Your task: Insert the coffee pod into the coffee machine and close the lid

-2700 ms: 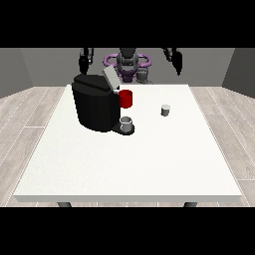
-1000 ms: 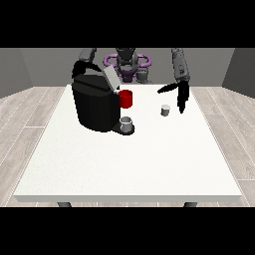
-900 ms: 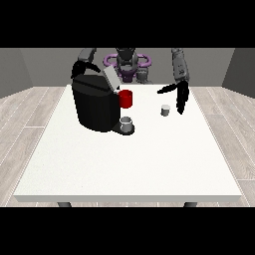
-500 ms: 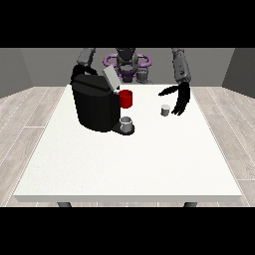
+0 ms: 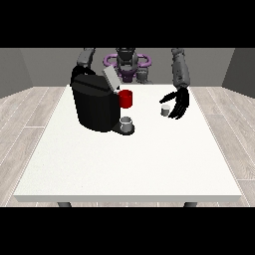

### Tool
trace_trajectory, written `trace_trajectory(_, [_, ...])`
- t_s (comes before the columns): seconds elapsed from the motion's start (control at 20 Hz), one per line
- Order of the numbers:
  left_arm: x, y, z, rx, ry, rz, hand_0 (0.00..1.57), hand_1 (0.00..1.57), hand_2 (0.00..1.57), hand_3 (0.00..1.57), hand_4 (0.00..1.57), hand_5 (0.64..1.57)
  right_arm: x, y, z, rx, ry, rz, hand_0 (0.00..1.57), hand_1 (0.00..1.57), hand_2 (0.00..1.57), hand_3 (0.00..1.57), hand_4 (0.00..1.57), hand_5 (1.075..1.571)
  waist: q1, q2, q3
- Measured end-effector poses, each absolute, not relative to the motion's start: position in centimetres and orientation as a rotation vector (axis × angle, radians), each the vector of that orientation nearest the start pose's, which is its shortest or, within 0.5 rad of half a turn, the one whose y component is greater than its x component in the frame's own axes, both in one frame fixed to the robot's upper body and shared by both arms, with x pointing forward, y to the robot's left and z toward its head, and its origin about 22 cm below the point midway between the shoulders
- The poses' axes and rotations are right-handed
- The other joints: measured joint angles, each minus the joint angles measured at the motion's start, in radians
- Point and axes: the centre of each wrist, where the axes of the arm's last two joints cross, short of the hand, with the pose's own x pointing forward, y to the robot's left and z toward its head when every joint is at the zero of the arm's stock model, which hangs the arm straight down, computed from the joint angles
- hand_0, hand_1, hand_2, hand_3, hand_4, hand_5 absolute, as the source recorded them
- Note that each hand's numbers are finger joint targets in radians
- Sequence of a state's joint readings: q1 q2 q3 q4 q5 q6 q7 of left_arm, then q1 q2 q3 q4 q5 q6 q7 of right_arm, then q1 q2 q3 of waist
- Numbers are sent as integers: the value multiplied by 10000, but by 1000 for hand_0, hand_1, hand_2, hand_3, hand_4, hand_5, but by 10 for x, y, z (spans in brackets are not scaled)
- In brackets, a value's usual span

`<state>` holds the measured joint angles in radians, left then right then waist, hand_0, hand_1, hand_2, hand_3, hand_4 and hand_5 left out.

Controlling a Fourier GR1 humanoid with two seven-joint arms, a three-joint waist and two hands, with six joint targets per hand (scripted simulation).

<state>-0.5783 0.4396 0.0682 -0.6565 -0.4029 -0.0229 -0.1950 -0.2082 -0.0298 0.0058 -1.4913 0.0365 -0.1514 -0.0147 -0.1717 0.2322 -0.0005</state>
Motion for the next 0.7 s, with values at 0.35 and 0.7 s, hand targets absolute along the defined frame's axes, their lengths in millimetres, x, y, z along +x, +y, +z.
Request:
trace_trajectory(0.35, [372,341,7,6616,-13749,-6606,837,837,974,737,391,1571,292,-205,29,-987,-17004,-153,0,0,0,0,520,1571,21,72,5])
trace_trajectory(0.7, [375,346,8,7529,-13998,-7020,899,899,1011,776,309,1571,295,-206,37,-924,-17110,-187,0,0,0,0,500,1571,-84,220,22])
